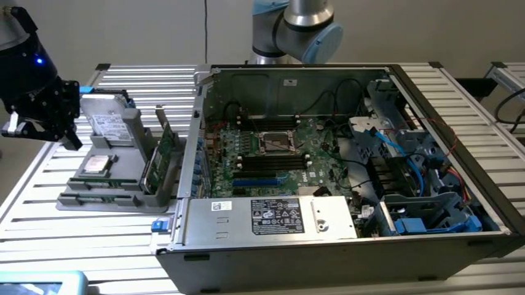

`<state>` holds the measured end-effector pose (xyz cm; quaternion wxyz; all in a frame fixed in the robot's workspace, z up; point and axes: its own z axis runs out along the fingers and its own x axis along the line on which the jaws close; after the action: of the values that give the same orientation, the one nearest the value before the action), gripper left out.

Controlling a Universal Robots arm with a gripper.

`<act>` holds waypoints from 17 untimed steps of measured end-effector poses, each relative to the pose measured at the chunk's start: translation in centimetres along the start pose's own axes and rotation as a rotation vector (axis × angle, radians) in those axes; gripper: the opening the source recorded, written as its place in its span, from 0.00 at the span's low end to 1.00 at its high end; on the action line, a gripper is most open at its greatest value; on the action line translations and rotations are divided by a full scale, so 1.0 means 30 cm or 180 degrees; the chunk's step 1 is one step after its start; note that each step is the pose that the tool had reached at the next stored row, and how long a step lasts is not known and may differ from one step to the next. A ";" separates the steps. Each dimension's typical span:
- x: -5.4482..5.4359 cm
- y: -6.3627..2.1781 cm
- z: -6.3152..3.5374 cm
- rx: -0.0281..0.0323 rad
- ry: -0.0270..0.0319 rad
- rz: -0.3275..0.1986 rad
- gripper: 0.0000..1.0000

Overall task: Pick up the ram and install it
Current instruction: 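Pick up the ram and move it above insertion slot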

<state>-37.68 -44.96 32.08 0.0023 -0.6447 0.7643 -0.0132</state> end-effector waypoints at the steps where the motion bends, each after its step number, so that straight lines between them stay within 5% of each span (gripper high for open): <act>1: 0.000 0.000 0.000 0.0000 0.0000 0.0000 0.11; 5: 0.000 0.000 0.000 0.0000 0.0000 -0.0001 0.12; 10: 0.001 0.000 0.002 -0.0005 0.0001 -0.0005 0.31; 17: 0.002 -0.004 0.016 -0.0018 0.0012 -0.0014 0.32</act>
<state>-37.55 -45.05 31.61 -0.0009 -0.6464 0.7629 -0.0122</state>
